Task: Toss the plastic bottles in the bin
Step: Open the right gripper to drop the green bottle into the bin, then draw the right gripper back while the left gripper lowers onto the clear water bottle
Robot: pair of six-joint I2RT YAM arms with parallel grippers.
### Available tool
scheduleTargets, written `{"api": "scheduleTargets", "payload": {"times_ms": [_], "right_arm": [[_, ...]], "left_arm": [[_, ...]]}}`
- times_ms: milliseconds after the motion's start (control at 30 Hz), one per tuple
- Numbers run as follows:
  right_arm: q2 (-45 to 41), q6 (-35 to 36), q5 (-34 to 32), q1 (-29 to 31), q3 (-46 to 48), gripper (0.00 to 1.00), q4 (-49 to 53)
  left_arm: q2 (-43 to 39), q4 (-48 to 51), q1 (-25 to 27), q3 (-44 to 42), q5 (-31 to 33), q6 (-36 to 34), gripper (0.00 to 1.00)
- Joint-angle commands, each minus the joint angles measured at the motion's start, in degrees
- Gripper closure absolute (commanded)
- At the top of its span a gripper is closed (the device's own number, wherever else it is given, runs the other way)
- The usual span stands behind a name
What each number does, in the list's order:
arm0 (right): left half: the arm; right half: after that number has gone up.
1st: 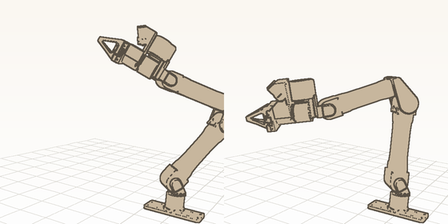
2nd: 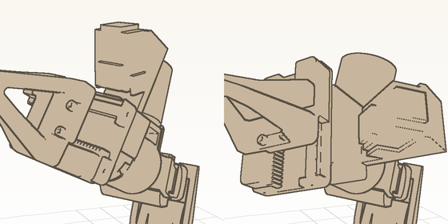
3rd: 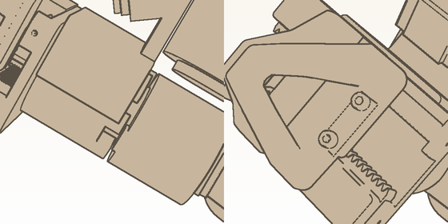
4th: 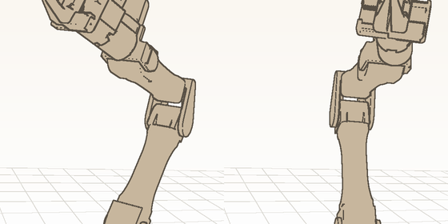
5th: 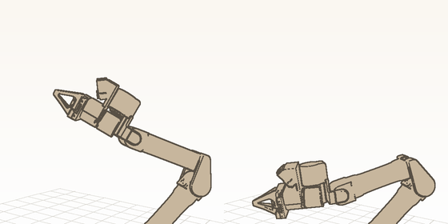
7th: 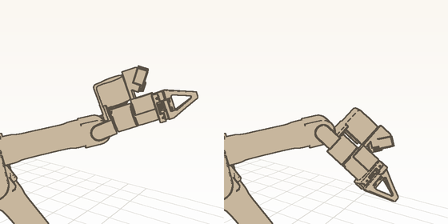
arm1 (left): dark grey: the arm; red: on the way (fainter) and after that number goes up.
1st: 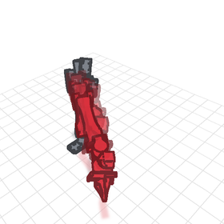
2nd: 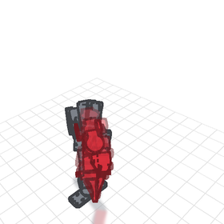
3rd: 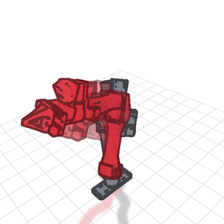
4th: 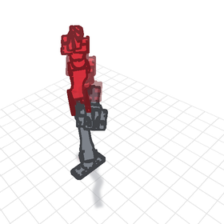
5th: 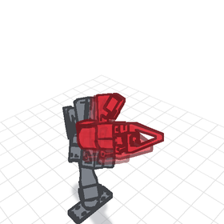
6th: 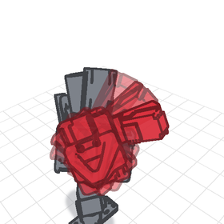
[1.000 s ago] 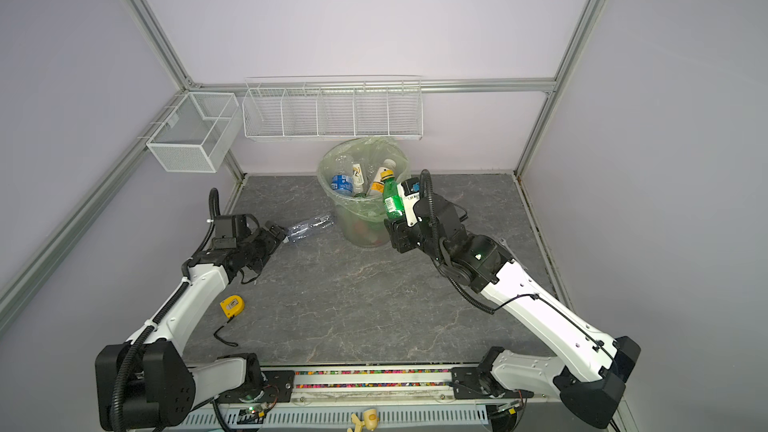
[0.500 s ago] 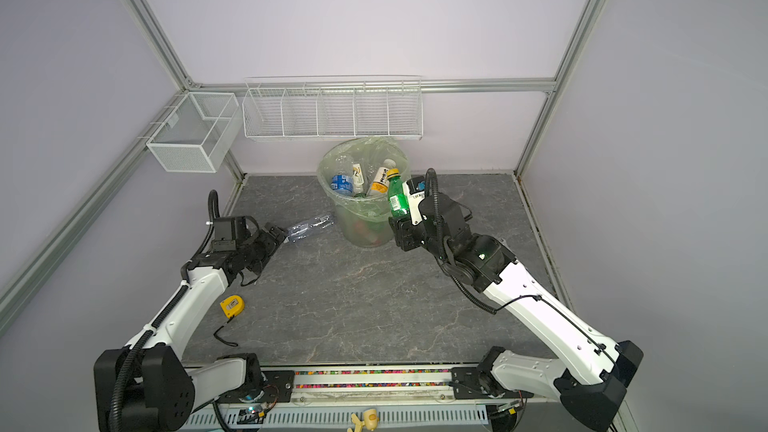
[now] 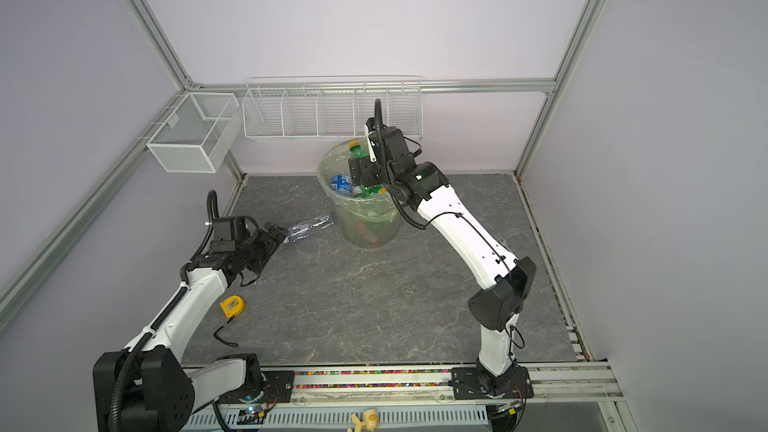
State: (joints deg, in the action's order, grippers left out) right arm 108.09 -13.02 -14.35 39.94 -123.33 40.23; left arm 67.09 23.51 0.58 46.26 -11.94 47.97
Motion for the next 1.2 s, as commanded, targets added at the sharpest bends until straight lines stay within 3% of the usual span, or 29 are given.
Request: {"api": "scheduleTargets", "payload": {"times_ms": [0,233,533,1167], "right_arm": [[-4.9,0.0,0.7,0.1,2.4,0.11,2.9],[-20.2,-1.8,1.9,0.1,22.1,0.12,-6.1],[-32.3,-3.5,0.9,0.1,38.0,0.12,-7.2],[-46.6,-9.4,-5.5,-0.3,63.0,0.12,-6.0]], "left_arm": [[-2.5,0.8,-0.4,0.0,1.8,0.2,0.0],[-2.6,-1.5,-0.4,-0.6,1.9,-0.1,0.0],[-1.0,-3.1,-0.4,-0.7,2.0,0.0,0.01],[1.5,1.0,-0.4,1.7,5.2,7.4,0.01]]}}
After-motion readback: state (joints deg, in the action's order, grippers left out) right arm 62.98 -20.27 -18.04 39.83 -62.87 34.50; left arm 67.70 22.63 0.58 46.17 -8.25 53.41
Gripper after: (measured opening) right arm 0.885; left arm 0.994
